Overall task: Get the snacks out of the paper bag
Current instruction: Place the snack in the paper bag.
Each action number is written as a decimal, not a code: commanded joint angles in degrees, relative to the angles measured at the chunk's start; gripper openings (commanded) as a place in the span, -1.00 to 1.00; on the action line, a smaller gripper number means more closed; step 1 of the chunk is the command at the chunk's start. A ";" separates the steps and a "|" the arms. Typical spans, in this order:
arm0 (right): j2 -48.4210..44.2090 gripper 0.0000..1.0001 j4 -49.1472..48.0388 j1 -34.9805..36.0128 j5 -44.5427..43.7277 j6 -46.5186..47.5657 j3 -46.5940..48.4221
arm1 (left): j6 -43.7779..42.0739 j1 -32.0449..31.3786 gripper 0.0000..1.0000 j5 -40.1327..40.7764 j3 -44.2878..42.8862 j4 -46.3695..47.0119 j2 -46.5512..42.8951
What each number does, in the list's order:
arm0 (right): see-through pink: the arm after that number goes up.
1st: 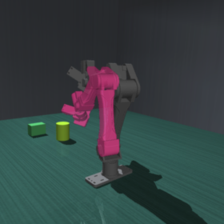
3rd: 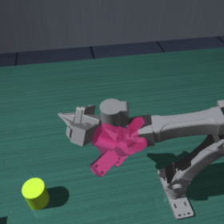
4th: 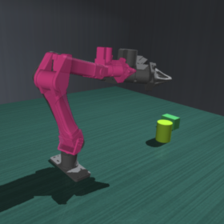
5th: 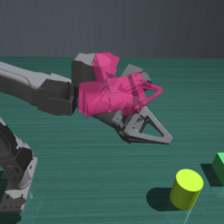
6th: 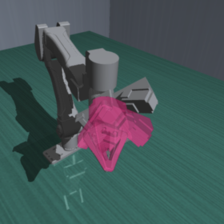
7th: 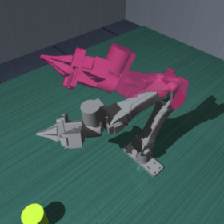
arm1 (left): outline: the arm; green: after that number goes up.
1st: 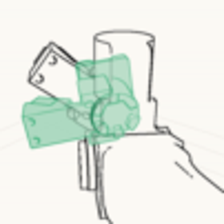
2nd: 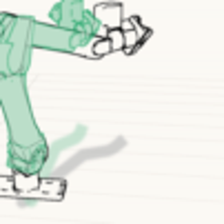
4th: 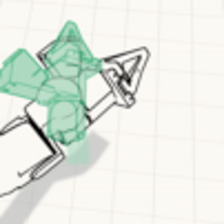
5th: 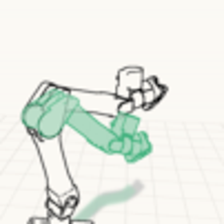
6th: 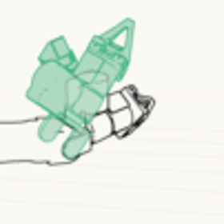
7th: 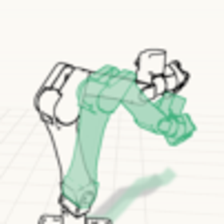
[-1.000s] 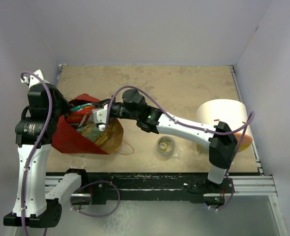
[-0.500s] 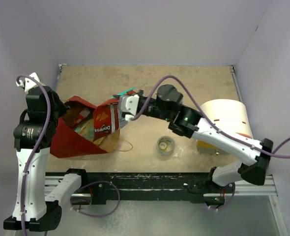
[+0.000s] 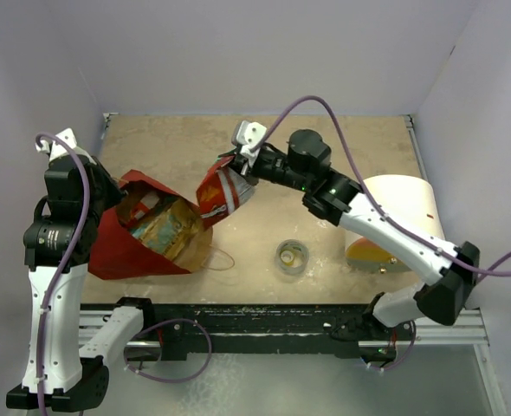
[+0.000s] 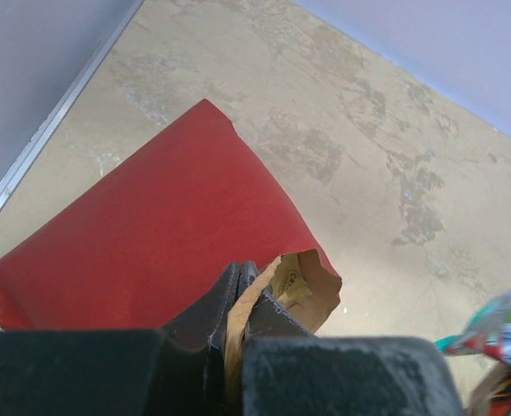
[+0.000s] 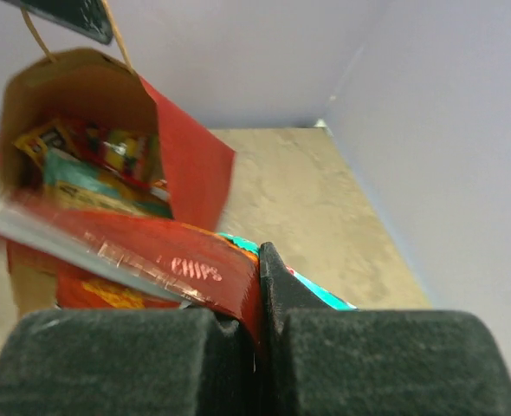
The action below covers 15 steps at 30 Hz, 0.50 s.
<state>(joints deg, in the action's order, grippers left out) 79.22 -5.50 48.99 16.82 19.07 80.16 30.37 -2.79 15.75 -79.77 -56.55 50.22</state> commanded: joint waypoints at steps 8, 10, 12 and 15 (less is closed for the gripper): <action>7.68 -1.00 -32.62 3.48 11.18 -30.80 2.45 | -5.95 -0.03 -1.00 -4.08 -4.02 3.00 -0.36; 9.92 -1.00 -35.00 4.78 7.58 -31.93 3.17 | -6.15 -0.03 -1.00 -4.82 -4.38 2.82 -0.40; 12.83 -1.00 -35.84 5.96 3.65 -32.13 4.48 | -6.51 -0.03 -1.00 -5.56 -4.69 2.78 -0.39; 15.78 -1.00 -38.04 8.41 -4.44 -30.41 4.77 | -6.72 -0.03 -1.00 -5.70 -5.50 2.32 -0.42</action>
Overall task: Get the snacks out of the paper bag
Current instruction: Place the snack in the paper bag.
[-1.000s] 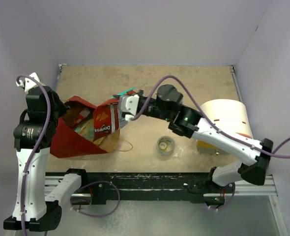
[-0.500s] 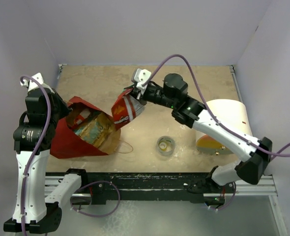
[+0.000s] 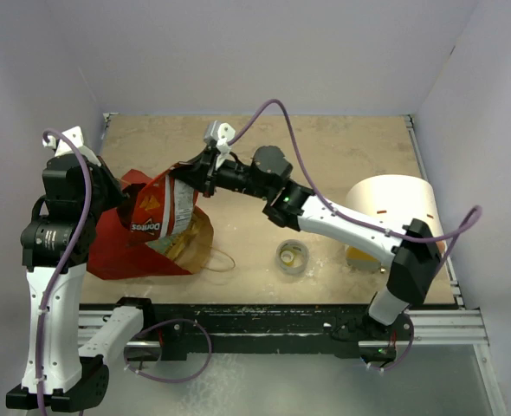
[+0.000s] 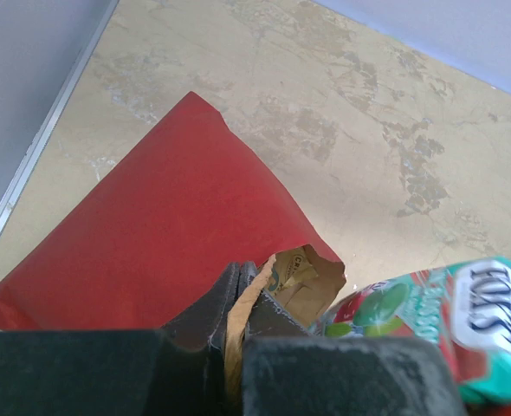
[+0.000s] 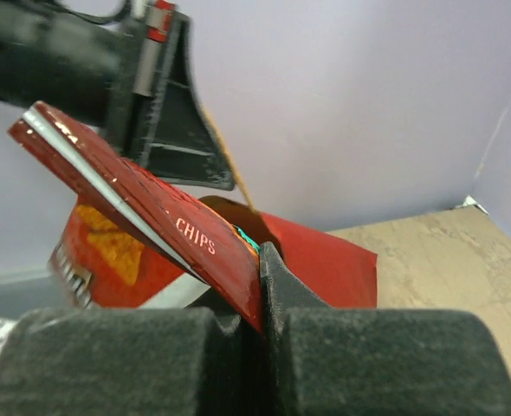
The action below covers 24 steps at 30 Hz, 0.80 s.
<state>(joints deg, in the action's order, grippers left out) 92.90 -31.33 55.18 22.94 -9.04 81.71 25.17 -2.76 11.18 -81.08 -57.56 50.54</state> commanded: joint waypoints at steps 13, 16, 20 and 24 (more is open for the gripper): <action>10.01 -1.00 -15.21 5.18 -36.33 2.61 5.18 | -0.47 -0.05 -1.00 -1.50 -7.06 1.54 0.11; 10.50 -1.00 -15.00 5.36 -37.97 3.26 4.72 | -0.04 -0.05 -1.00 -2.21 -7.52 1.40 0.62; 9.66 -1.00 -15.82 4.76 -36.44 2.92 3.16 | -0.45 -0.05 -1.00 -1.51 -7.71 1.27 0.61; 11.69 -1.00 -16.11 5.25 -29.81 2.66 6.13 | -0.60 -0.05 -1.00 -1.76 -7.56 2.57 0.47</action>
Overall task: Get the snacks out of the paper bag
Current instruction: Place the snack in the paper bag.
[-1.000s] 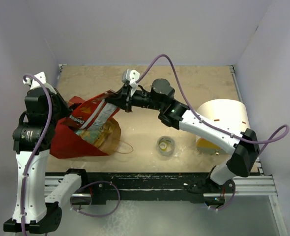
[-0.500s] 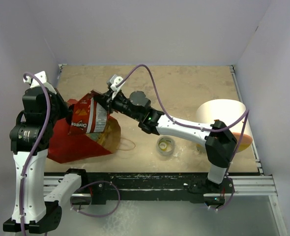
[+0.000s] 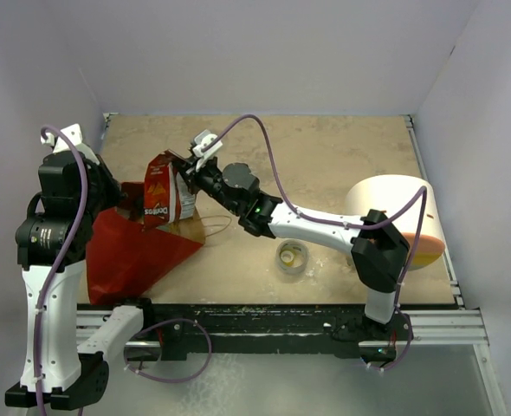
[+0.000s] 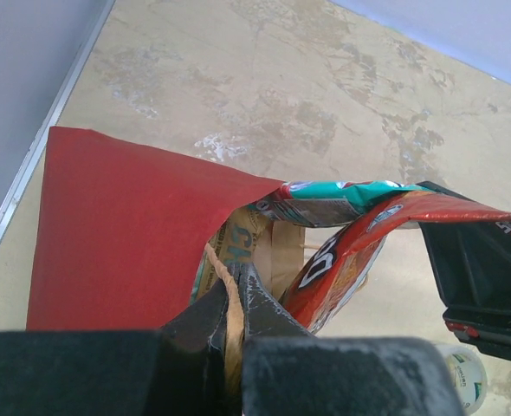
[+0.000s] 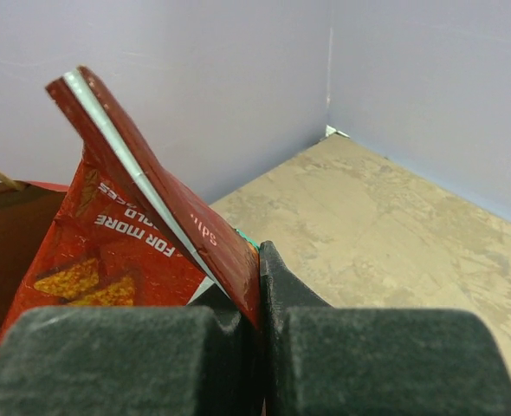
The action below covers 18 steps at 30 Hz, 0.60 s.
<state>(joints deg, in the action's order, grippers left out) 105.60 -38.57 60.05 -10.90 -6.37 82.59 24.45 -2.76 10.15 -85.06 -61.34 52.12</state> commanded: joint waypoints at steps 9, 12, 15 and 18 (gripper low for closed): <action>-2.40 -1.00 -8.39 -0.16 8.76 -4.17 4.50 | -1.65 -0.05 -1.00 -0.96 -3.49 6.94 -1.78; -3.90 -1.00 -9.03 -2.00 12.64 -7.52 3.48 | -2.08 -0.05 -1.00 -0.20 -3.03 7.15 -2.23; -4.86 -1.00 -9.12 -4.31 17.62 -10.85 2.43 | -2.22 -0.05 -1.00 -0.12 -2.64 7.28 -2.45; -4.73 -1.00 -8.78 -5.05 21.42 -11.44 2.43 | -2.55 -0.05 -1.00 -0.89 -1.84 8.11 -2.99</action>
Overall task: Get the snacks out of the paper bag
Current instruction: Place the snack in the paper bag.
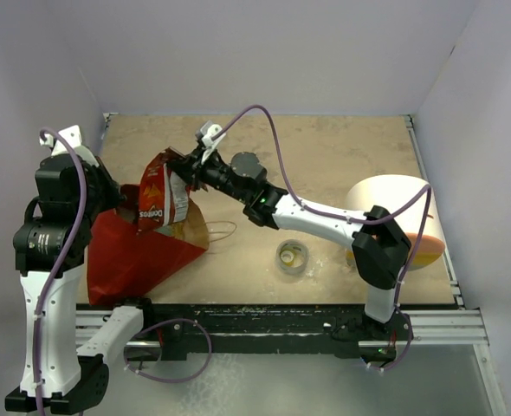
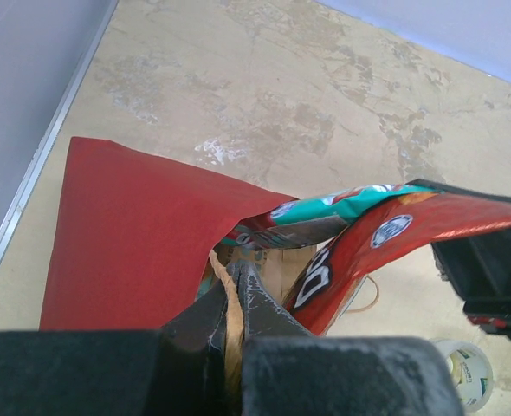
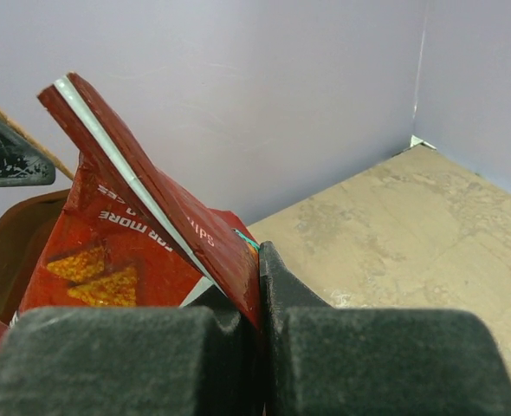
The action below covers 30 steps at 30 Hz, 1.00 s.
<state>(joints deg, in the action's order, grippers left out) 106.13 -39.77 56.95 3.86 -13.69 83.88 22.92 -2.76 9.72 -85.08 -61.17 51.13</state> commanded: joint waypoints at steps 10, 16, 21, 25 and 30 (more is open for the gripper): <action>-2.84 -1.00 -8.25 -2.72 10.95 -7.58 2.40 | -2.14 -0.05 -1.00 -4.53 -1.23 10.70 -3.58; -1.44 -1.00 -5.45 -3.27 10.71 -7.28 7.25 | -2.96 -0.05 -1.00 -8.22 -0.88 11.49 -4.08; -2.01 -1.00 -5.40 -4.92 10.33 -8.45 6.10 | -3.21 -0.06 -1.00 -8.62 -1.23 11.51 -4.44; -2.99 -1.00 -5.68 -5.25 9.75 -8.28 5.27 | -2.86 -0.07 -1.00 -8.78 -1.09 11.76 -4.25; -1.15 -1.00 -4.06 -5.14 8.45 -7.53 7.73 | -2.19 -0.04 -1.00 -9.71 -1.33 12.75 -3.87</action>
<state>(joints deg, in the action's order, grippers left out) 106.56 -39.07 51.96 13.61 -21.04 87.00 20.36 -2.76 1.87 -84.44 -60.45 48.40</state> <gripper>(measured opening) 0.005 0.003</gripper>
